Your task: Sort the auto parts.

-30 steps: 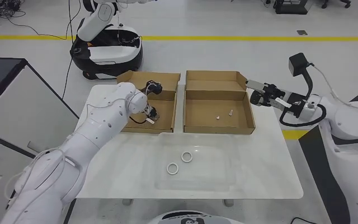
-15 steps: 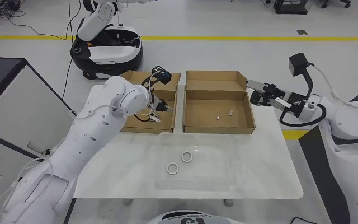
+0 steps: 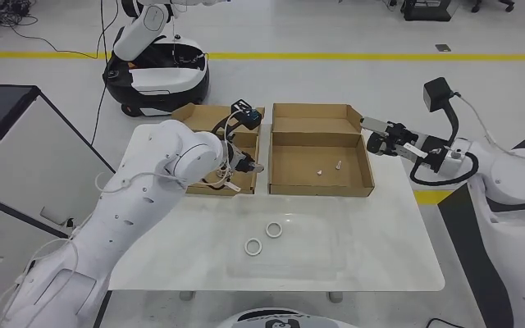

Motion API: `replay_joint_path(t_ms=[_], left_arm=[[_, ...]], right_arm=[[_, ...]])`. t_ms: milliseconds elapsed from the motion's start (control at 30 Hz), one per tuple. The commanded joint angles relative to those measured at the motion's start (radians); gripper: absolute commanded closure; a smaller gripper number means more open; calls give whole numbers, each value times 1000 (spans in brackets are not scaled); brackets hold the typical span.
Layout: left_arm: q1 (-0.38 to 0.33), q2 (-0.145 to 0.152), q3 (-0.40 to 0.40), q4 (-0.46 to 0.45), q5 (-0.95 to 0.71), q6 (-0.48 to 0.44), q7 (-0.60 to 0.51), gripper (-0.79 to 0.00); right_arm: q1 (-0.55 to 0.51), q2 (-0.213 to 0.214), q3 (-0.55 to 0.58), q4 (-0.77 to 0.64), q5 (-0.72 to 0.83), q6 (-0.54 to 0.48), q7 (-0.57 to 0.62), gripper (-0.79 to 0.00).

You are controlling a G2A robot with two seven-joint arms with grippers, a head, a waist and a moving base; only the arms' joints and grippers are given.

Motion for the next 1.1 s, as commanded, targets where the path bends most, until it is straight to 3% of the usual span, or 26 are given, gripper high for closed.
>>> replay_joint_path(t_ms=[0,500,867,1067], left_arm=[[0,0,0,-1,0,0,0,-785],[-6,-2,5,-28,7,-10,-19,-785],[-181,-53,133,-62,-154,-104,-210,-785],[-274,-83,217,-25,-281,-152,-214,-785]], right_arm=[[0,0,0,0,0,0,0,-785],[0,0,0,0,0,0,0,-785],[0,0,0,0,0,0,0,-785],[0,0,0,0,0,0,0,-785]])
